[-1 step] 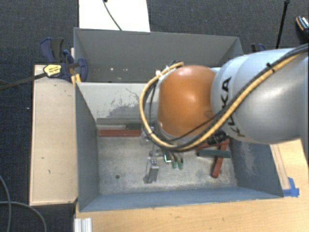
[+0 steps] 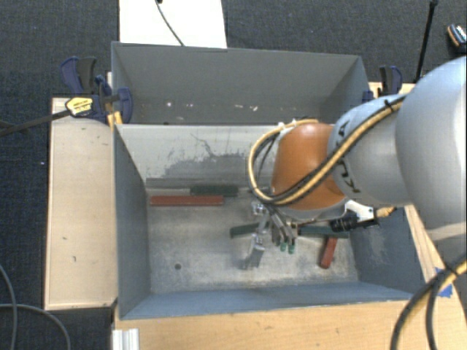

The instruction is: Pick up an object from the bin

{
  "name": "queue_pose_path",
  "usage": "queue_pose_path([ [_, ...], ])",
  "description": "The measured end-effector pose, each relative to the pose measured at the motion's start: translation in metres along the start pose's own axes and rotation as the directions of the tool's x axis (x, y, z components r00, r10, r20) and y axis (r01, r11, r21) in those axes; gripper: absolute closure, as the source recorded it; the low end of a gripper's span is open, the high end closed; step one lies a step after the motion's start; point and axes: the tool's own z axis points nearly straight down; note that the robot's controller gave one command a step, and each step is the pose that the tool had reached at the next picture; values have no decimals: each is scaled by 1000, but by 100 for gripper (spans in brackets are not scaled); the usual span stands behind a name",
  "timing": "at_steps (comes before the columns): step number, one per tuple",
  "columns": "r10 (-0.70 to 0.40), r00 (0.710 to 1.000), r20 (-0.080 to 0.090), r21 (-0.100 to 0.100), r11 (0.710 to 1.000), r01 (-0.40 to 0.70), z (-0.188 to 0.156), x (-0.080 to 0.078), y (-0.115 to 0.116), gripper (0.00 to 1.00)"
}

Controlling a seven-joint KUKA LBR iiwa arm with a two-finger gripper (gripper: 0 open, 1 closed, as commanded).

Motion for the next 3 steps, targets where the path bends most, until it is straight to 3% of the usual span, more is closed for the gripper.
queue_pose_path([
  [1, 110, 994, 9, -6, 994, -109, -35, -7, -5, 0],
  [2, 177, 984, 5, -6, 984, -176, -34, -1, 5, 0],
  [3, 304, 953, 0, -4, 953, -304, -3, 0, 1, 0],
])
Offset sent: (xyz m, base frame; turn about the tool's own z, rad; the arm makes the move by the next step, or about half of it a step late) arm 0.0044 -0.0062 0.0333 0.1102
